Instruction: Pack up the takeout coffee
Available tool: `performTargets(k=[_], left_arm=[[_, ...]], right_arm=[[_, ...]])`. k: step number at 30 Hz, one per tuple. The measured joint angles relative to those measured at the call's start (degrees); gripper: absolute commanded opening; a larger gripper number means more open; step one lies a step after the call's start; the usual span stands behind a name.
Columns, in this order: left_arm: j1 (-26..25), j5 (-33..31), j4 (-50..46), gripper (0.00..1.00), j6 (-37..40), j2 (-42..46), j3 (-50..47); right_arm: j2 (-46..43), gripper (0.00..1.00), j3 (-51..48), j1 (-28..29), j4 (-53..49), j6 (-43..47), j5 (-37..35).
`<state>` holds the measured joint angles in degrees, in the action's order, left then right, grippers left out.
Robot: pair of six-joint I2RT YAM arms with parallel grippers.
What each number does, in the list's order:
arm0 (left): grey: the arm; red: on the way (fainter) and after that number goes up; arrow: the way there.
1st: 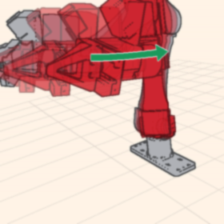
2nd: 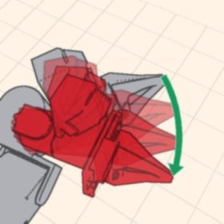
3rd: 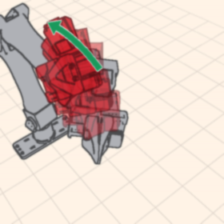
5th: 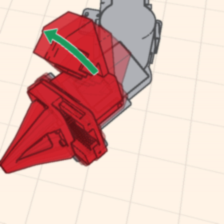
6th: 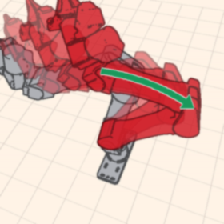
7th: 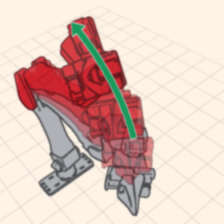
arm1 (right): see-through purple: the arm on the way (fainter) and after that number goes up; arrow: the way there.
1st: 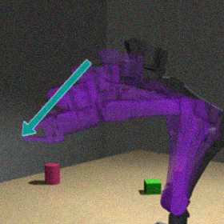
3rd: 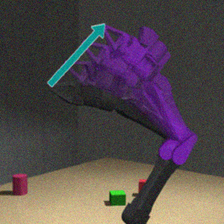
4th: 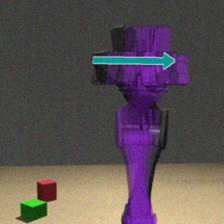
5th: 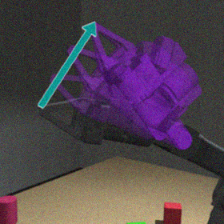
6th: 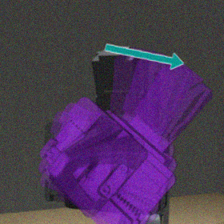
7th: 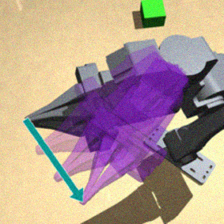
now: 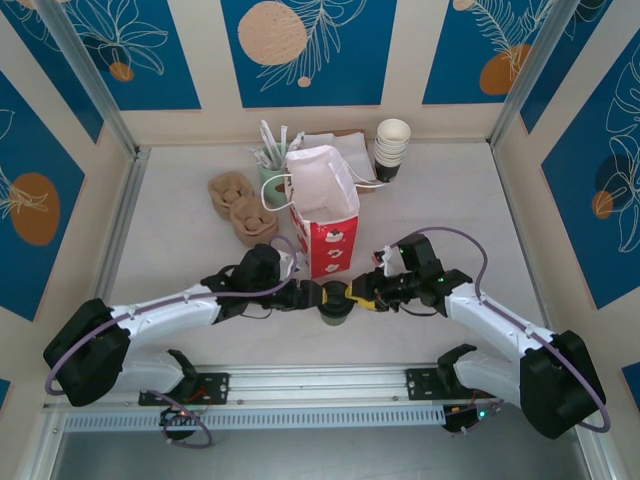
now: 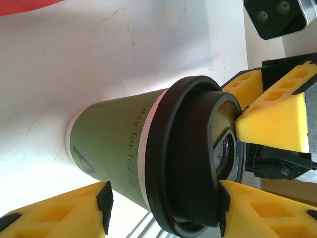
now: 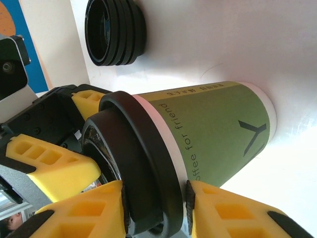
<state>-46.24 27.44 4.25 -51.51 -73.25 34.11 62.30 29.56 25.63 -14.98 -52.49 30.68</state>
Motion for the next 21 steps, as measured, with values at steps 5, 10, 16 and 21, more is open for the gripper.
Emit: performTargets(k=[5,10,16,21], left_arm=[[0.0,-0.22,-1.77,0.57,0.48,0.0,1.07],[-0.02,-1.16,-5.53,0.57,1.14,-0.15,3.37],[-0.02,-2.27,-9.31,0.57,2.16,-0.61,6.05],[-0.02,-2.45,-11.98,0.57,2.64,-0.61,7.82]], right_arm=[[0.17,0.42,1.49,0.09,-2.82,0.02,-0.81],[0.66,0.46,3.32,0.5,-5.62,-0.02,-2.34],[0.92,0.48,4.83,0.61,-7.8,-0.46,-3.93],[0.9,0.49,6.21,0.81,-9.73,-0.9,-6.05]])
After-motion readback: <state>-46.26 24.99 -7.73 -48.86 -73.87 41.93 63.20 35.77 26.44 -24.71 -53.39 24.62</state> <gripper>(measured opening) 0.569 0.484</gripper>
